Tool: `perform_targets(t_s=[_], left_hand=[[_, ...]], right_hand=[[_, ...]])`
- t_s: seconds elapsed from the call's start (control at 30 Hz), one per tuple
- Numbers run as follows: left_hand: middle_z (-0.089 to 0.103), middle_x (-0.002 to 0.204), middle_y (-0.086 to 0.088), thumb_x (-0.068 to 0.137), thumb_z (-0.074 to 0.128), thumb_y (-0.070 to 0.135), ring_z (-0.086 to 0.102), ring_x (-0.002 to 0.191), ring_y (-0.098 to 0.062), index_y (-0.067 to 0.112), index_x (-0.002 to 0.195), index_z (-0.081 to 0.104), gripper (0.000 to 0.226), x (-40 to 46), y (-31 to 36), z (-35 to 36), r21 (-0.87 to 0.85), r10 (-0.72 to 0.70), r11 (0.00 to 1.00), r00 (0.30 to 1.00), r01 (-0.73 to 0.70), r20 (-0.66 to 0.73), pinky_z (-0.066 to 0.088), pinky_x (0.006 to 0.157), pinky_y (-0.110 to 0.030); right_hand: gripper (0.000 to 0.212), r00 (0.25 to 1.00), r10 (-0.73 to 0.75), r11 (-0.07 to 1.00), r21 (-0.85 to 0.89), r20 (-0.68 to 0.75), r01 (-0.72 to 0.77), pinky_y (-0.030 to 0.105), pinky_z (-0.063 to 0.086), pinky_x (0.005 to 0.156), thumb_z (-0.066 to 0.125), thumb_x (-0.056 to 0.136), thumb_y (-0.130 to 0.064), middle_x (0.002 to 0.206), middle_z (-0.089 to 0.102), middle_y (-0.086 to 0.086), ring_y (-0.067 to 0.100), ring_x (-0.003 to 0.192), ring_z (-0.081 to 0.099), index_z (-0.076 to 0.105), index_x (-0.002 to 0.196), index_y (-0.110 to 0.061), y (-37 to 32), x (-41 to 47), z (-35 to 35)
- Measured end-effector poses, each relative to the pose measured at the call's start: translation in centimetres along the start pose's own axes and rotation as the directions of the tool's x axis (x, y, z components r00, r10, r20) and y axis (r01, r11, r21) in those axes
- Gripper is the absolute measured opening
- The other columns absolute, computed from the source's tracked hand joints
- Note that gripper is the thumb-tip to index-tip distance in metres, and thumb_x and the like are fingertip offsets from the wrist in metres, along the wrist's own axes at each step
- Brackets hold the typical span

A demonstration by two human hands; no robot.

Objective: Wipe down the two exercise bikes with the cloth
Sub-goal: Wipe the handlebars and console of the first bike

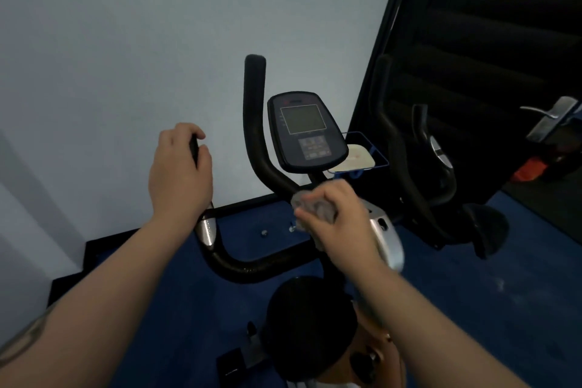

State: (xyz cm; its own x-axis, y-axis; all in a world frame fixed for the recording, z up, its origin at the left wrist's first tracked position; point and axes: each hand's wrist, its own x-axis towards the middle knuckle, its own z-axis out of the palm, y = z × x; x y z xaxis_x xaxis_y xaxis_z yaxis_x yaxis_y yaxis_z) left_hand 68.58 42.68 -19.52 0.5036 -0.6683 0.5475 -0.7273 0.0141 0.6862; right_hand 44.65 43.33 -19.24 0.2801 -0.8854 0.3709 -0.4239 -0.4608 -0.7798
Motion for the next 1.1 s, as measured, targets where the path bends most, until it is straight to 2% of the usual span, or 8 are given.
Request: perform_targets(t_s=[0.13, 0.27, 0.5, 0.67, 0.8, 0.87, 0.97, 1.1], left_hand=[[0.046, 0.106, 0.003, 0.095, 0.044, 0.021, 0.053, 0.079, -0.020, 0.028, 0.105, 0.047, 0.014, 0.0, 0.0, 0.2, 0.004, -0.002, 1.000, 1.000, 0.002, -0.018, 0.048, 0.063, -0.040], [0.048, 0.108, 0.000, 0.095, 0.045, 0.021, 0.053, 0.079, -0.020, 0.028, 0.105, 0.047, 0.013, 0.0, -0.1, 0.3, 0.002, -0.005, 1.000, 1.000, 0.005, -0.022, 0.048, 0.064, -0.040], [0.045, 0.105, 0.006, 0.094, 0.045, 0.019, 0.053, 0.072, -0.017, 0.029, 0.103, 0.047, 0.014, 0.0, 0.1, 0.3, -0.022, -0.014, 1.000, 1.000, 0.013, -0.027, 0.045, 0.059, -0.035], [0.046, 0.104, 0.006, 0.094, 0.045, 0.020, 0.051, 0.070, -0.013, 0.030, 0.104, 0.047, 0.013, -0.1, -0.2, 0.3, -0.032, -0.015, 0.999, 1.000, 0.014, -0.023, 0.044, 0.059, -0.034], [0.045, 0.104, 0.007, 0.094, 0.045, 0.020, 0.051, 0.071, -0.014, 0.029, 0.104, 0.047, 0.014, 0.0, 0.0, 0.1, -0.023, 0.004, 1.000, 1.000, -0.004, -0.010, 0.044, 0.058, -0.033], [0.045, 0.104, 0.007, 0.095, 0.045, 0.019, 0.052, 0.071, -0.015, 0.028, 0.105, 0.048, 0.014, 0.1, 0.0, 0.1, -0.027, -0.004, 1.000, 1.000, 0.003, -0.006, 0.046, 0.059, -0.036], [0.045, 0.105, 0.007, 0.095, 0.045, 0.018, 0.052, 0.071, -0.015, 0.028, 0.105, 0.048, 0.014, 0.0, 0.0, 0.2, -0.047, -0.004, 0.999, 1.000, 0.003, -0.011, 0.048, 0.059, -0.036], [0.046, 0.103, 0.007, 0.095, 0.046, 0.017, 0.052, 0.070, -0.013, 0.027, 0.105, 0.049, 0.014, 0.1, 0.0, 0.1, -0.061, 0.009, 0.998, 1.000, -0.010, -0.009, 0.047, 0.058, -0.034]], right_hand=[[0.015, 1.000, 0.019, 0.990, 0.143, 0.017, -0.022, 0.016, 0.045, 0.076, 0.079, 0.074, -0.028, 0.089, 0.060, -0.005, 0.011, 0.090, 0.059, 0.067, 0.082, -0.024, 2.9, -6.8, -2.8], [0.015, 0.972, 0.110, 0.962, 0.224, 0.210, -0.157, 0.018, 0.048, 0.072, 0.079, 0.068, -0.023, 0.086, 0.062, 0.001, 0.013, 0.083, 0.062, 0.068, 0.077, -0.021, 3.2, -6.2, -5.1], [0.021, 0.996, -0.039, 0.999, 0.013, -0.078, 0.040, 0.007, 0.040, 0.072, 0.079, 0.074, -0.012, 0.086, 0.052, -0.013, 0.003, 0.085, 0.055, 0.062, 0.076, -0.025, 1.8, -1.6, 1.4], [0.019, 0.979, -0.205, 0.975, -0.086, -0.003, 0.204, 0.011, 0.038, 0.070, 0.075, 0.080, -0.020, 0.084, 0.050, -0.012, 0.005, 0.082, 0.051, 0.056, 0.080, -0.023, 0.3, 3.7, 2.8], [0.030, 0.992, -0.069, 0.997, 0.013, -0.103, 0.070, 0.011, 0.044, 0.074, 0.075, 0.078, -0.033, 0.095, 0.057, -0.009, 0.001, 0.089, 0.056, 0.048, 0.089, -0.040, -0.1, 3.9, 2.3], [0.028, 0.996, -0.085, 0.993, -0.088, -0.029, 0.082, 0.022, 0.046, 0.081, 0.071, 0.080, -0.037, 0.102, 0.054, -0.011, 0.007, 0.097, 0.055, 0.049, 0.097, -0.040, 1.2, 1.5, 1.5], [0.028, 0.987, -0.158, 0.974, -0.161, 0.022, 0.159, 0.014, 0.041, 0.083, 0.068, 0.085, -0.029, 0.105, 0.049, -0.023, -0.001, 0.101, 0.051, 0.050, 0.100, -0.045, 2.2, -1.2, 0.4], [0.013, 0.986, -0.168, 0.981, -0.102, 0.001, 0.168, 0.025, 0.048, 0.074, 0.068, 0.085, -0.019, 0.094, 0.059, -0.003, 0.004, 0.086, 0.057, 0.058, 0.090, -0.026, -0.8, 4.5, -0.2]])
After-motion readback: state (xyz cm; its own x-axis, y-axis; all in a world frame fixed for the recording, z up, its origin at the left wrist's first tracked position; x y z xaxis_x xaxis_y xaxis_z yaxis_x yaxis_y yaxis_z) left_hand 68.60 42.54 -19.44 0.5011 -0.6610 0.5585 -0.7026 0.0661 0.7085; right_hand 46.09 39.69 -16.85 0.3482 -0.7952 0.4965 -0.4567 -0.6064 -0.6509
